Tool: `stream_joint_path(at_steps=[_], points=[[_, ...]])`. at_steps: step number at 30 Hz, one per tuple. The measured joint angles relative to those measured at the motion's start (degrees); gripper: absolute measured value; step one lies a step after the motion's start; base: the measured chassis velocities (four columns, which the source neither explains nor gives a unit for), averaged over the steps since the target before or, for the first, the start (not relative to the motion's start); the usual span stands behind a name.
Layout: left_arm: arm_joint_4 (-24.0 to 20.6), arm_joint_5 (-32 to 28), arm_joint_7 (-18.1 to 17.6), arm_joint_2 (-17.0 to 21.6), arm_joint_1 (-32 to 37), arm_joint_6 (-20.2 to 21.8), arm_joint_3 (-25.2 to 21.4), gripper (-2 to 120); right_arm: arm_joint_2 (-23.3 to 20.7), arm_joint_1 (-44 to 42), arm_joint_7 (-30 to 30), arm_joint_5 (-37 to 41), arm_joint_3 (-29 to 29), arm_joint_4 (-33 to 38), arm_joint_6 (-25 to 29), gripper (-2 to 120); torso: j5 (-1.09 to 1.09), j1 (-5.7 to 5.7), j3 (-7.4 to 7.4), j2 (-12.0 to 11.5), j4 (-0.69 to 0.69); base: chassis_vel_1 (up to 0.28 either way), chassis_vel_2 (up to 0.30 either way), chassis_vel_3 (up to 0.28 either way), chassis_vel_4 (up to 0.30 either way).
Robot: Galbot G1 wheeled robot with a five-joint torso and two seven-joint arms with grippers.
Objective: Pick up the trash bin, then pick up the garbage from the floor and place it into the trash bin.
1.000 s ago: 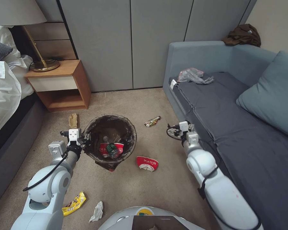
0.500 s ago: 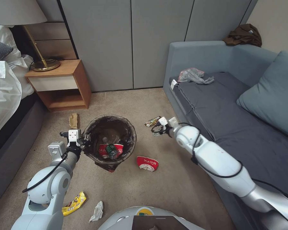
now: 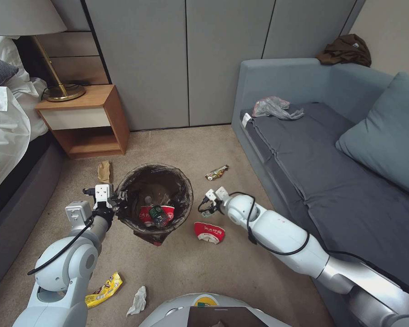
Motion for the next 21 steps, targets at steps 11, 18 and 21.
stream_joint_path(at_steps=[11, 18, 21], points=[[0.33, 0.37, 0.72, -0.2, 0.01, -0.3, -0.32, 6, 3.98, 0.24, -0.06, -1.04, -6.82, -3.14, 0.15, 100, 0.0, 0.0, 0.0, 0.0, 0.01, 0.0, 0.0, 0.0, 0.0], [0.69, 0.47, 1.02, -0.22, -0.21, -0.51, -0.41, 6, 3.08, -0.6, -0.3, -1.11, -9.6, -3.39, 0.18, 100, 0.01, 0.0, 0.0, 0.0, 0.0, 0.0, 0.0, 0.0, 0.0], [0.78, 0.53, 1.04, -0.25, -0.24, -0.56, -0.41, 6, 2.98, -1.48, -0.3, -1.26, -9.79, -3.73, 0.19, 100, 0.01, 0.0, 0.0, 0.0, 0.0, 0.0, 0.0, 0.0, 0.0]])
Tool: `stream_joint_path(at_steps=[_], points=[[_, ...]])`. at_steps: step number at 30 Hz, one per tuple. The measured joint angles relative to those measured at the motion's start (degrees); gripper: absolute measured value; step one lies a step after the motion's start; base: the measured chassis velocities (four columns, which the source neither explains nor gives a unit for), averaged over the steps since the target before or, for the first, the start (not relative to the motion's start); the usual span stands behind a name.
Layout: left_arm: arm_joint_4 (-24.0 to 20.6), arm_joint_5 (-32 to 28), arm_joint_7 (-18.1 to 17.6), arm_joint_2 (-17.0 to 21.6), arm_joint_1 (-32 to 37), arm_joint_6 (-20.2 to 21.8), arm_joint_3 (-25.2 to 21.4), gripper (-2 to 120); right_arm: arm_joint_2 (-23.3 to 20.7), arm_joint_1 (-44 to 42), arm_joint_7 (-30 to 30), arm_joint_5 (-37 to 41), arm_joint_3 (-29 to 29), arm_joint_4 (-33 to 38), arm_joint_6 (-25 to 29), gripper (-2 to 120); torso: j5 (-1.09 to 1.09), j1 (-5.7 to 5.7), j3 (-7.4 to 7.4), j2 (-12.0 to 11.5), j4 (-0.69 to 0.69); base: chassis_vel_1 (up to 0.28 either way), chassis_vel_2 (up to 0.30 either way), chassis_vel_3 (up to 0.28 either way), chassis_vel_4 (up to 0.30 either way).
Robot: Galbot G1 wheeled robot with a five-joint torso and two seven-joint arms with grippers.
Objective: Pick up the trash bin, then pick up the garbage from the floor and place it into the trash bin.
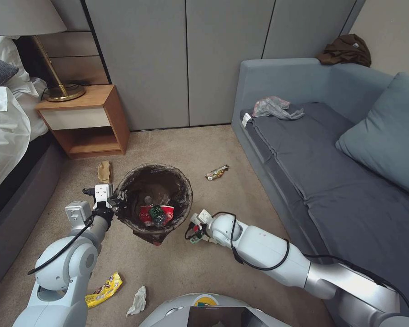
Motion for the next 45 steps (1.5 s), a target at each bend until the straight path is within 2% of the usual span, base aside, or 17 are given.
stream_joint_path(at_steps=[21, 24, 25, 28, 34, 37, 38, 40, 41, 43, 44, 45], points=[[0.43, 0.47, 0.23, 0.0, -0.2, -0.37, -0.1, 6, -3.57, -8.98, -0.88, -2.29, 7.25, -1.3, 0.11, 100, 0.02, 0.0, 0.0, 0.01, 0.01, 0.0, 0.0, 0.0, 0.0], [0.43, 0.55, 0.27, -0.05, -0.21, -0.38, -0.06, 6, -4.15, -9.65, -1.06, -2.78, 7.95, -1.07, 0.15, 89, 0.01, 0.0, 0.0, 0.01, 0.0, 0.0, 0.0, 0.0, 0.0], [0.43, 0.55, 0.27, -0.05, -0.21, -0.38, -0.06, 6, -4.15, -9.65, -1.06, -2.78, 7.95, -1.07, 0.15, 89, 0.01, 0.0, 0.0, 0.01, 0.0, 0.0, 0.0, 0.0, 0.0], [0.43, 0.69, 0.37, -0.08, -0.16, -0.41, -0.01, 6, -4.33, -9.85, -1.05, -3.01, 8.27, -0.96, 0.16, 74, 0.0, 0.0, 0.0, 0.01, 0.0, 0.0, 0.0, 0.0, 0.0], [0.43, 0.75, 0.43, -0.12, -0.13, -0.52, -0.01, 6, -4.4, -9.69, -0.91, -2.93, 8.36, -0.86, 0.14, 59, 0.0, 0.0, 0.0, 0.01, 0.0, 0.0, 0.0, 0.0, 0.0], [0.44, 0.82, 0.5, -0.2, -0.12, -0.6, 0.05, 6, -4.38, -9.34, -0.82, -2.62, 8.32, -0.85, 0.12, 42, 0.0, 0.0, 0.0, 0.01, 0.0, 0.0, 0.0, 0.0, 0.0], [0.44, 0.82, 0.5, -0.2, -0.12, -0.6, 0.05, 6, -4.38, -9.34, -0.82, -2.62, 8.32, -0.85, 0.12, 42, 0.0, 0.0, 0.0, 0.01, 0.0, 0.0, 0.0, 0.0, 0.0], [0.51, 0.84, 0.54, -0.28, -0.14, -0.63, 0.09, 6, -4.22, -9.21, -0.83, -2.49, 8.27, -0.86, 0.08, 32, 0.01, 0.0, 0.0, 0.01, 0.01, 0.0, 0.0, 0.0, 0.0], [0.51, 0.84, 0.54, -0.28, -0.14, -0.63, 0.09, 6, -4.22, -9.21, -0.83, -2.49, 8.27, -0.86, 0.08, 32, 0.01, 0.0, 0.0, 0.01, 0.01, 0.0, 0.0, 0.0, 0.0], [0.62, 0.91, 0.6, -0.36, -0.15, -0.64, 0.14, 6, -4.06, -8.98, -0.84, -2.49, 8.26, -1.02, 0.06, 21, 0.0, 0.0, 0.01, 0.01, 0.01, 0.0, 0.0, 0.0, 0.0], [0.62, 0.91, 0.6, -0.36, -0.15, -0.64, 0.14, 6, -4.06, -8.98, -0.84, -2.49, 8.26, -1.02, 0.06, 21, 0.0, 0.0, 0.01, 0.01, 0.01, 0.0, 0.0, 0.0, 0.0], [0.64, 0.96, 0.62, -0.37, -0.16, -0.65, 0.14, 6, -4.06, -8.87, -0.84, -2.49, 8.22, -1.08, 0.05, 15, 0.0, 0.0, 0.01, 0.01, 0.01, 0.0, 0.0, 0.0, 0.0]])
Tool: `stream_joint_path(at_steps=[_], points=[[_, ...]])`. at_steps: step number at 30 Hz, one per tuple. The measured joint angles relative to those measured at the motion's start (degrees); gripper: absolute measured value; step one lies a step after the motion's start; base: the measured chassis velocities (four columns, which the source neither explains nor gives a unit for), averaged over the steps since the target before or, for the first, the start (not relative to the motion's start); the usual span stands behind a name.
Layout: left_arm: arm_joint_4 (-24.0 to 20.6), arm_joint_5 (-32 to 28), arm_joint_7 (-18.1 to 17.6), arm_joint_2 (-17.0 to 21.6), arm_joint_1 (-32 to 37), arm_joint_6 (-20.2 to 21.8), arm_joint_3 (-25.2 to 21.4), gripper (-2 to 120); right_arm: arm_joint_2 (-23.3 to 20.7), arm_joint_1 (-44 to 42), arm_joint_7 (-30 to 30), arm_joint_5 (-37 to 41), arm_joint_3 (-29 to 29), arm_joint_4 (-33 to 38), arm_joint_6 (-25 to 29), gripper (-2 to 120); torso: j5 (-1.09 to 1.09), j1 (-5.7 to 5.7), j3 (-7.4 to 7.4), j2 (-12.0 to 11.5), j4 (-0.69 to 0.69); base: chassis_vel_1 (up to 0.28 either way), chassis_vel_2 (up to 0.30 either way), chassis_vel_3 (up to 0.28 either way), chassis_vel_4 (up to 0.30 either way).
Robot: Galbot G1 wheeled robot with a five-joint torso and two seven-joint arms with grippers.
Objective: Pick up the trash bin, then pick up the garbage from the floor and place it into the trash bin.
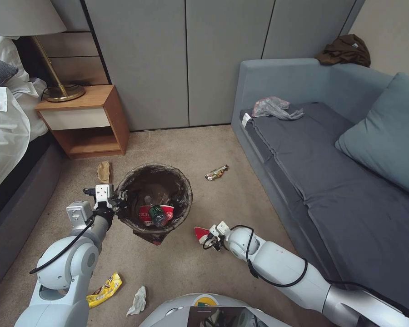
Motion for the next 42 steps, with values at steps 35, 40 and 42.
stream_joint_path(at_steps=[35, 40, 42], points=[[-0.21, 0.02, 0.19, 0.61, 0.01, 0.07, -0.13, 6, -9.02, -0.88, 5.08, 8.04, 21.63, 19.63, -0.07, 4, 0.01, 0.0, -0.01, -0.01, 0.0, 0.0, 0.0, 0.0, 0.0], [-0.21, 0.04, 0.22, 0.56, 0.05, 0.06, -0.09, 6, -12.69, -2.46, 7.22, 13.49, 29.93, 26.91, -0.07, 4, 0.02, 0.0, -0.01, -0.01, -0.01, 0.0, 0.0, 0.0, 0.0], [-0.2, 0.1, 0.23, 0.51, 0.03, 0.06, 0.06, 6, -13.86, -3.16, 7.85, 16.12, 33.63, 30.1, -0.07, 4, 0.03, 0.0, 0.0, -0.01, -0.01, 0.0, 0.0, 0.0, 0.0]])
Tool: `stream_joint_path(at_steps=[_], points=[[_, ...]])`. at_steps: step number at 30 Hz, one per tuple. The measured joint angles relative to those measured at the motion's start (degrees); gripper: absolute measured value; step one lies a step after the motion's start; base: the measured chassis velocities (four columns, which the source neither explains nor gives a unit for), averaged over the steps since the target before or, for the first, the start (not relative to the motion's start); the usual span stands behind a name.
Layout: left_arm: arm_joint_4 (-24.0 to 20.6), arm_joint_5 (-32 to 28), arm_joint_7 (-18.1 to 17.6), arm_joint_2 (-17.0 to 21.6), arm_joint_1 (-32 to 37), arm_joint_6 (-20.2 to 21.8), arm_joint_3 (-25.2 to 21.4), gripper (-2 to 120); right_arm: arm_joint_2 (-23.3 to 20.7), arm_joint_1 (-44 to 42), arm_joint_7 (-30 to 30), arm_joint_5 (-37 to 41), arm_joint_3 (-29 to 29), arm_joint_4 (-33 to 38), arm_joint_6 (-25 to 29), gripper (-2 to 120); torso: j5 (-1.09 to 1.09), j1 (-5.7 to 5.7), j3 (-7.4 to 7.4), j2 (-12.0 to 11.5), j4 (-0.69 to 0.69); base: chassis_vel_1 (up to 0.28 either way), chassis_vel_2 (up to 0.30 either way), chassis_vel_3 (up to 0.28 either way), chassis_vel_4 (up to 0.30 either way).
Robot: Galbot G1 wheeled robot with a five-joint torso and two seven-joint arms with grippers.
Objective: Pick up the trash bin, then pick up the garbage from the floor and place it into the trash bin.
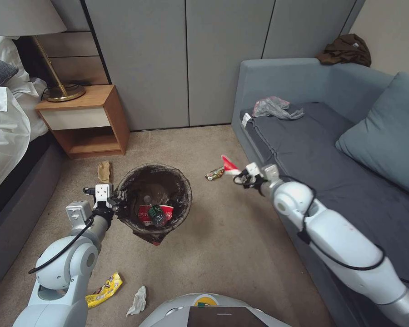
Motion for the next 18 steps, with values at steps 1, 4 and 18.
stream_joint_path(at_steps=[1, 4, 18], points=[[0.0, 0.0, 0.0, 0.0, 0.0, 0.0, 0.0, 6, 0.0, 0.0, 0.0, 0.0, 0.0, 0.0, 0.0, 4, 0.0, 0.0, 0.0, 0.0, 0.0, 0.0, 0.0, 0.0, 0.0], [0.1, 0.09, 0.0, -0.04, -0.09, 0.01, 0.2, 6, -1.51, -0.65, 1.19, 4.85, 4.67, 5.07, 0.0, 4, 0.0, 0.0, 0.0, 0.0, 0.0, 0.0, 0.0, 0.0, 0.0], [1.39, 1.26, -0.03, -0.76, -0.36, 0.83, 1.35, 6, -0.08, 30.76, 8.68, 35.82, -14.38, 16.16, 0.04, 4, -0.02, 0.0, 0.0, 0.0, 0.02, 0.0, 0.0, 0.0, 0.0]])
